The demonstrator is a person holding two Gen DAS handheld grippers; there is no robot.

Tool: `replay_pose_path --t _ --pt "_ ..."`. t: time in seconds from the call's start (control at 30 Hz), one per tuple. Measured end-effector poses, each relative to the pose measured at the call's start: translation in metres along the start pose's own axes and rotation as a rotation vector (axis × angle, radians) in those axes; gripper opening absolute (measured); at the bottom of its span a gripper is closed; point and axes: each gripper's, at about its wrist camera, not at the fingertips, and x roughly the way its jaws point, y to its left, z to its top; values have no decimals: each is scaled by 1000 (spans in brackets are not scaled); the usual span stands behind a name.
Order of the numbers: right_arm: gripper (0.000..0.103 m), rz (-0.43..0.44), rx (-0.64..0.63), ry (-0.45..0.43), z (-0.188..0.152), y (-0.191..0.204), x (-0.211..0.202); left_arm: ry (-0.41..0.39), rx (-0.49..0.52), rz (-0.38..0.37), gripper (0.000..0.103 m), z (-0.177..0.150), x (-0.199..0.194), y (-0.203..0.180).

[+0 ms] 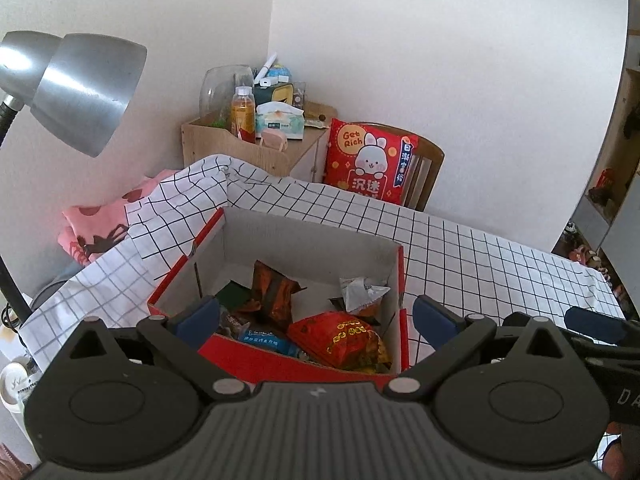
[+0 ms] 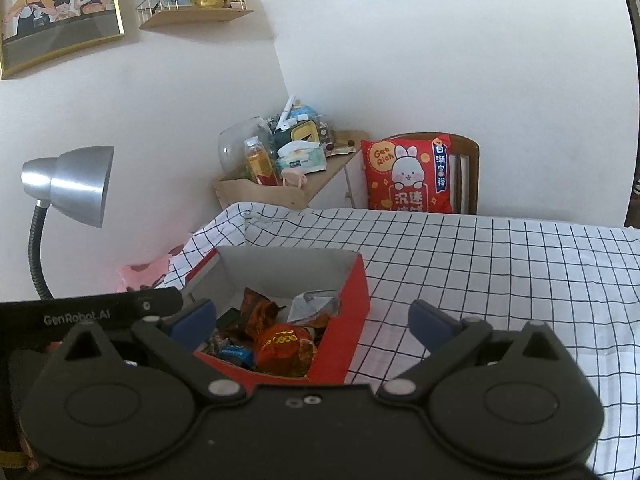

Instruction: Organize snacks

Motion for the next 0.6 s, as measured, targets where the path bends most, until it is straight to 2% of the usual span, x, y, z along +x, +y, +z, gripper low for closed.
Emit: replay_pose_path --t 0.6 --pt "103 -50 31 48 -3 -10 7 38 -20 -18 103 -3 3 1"
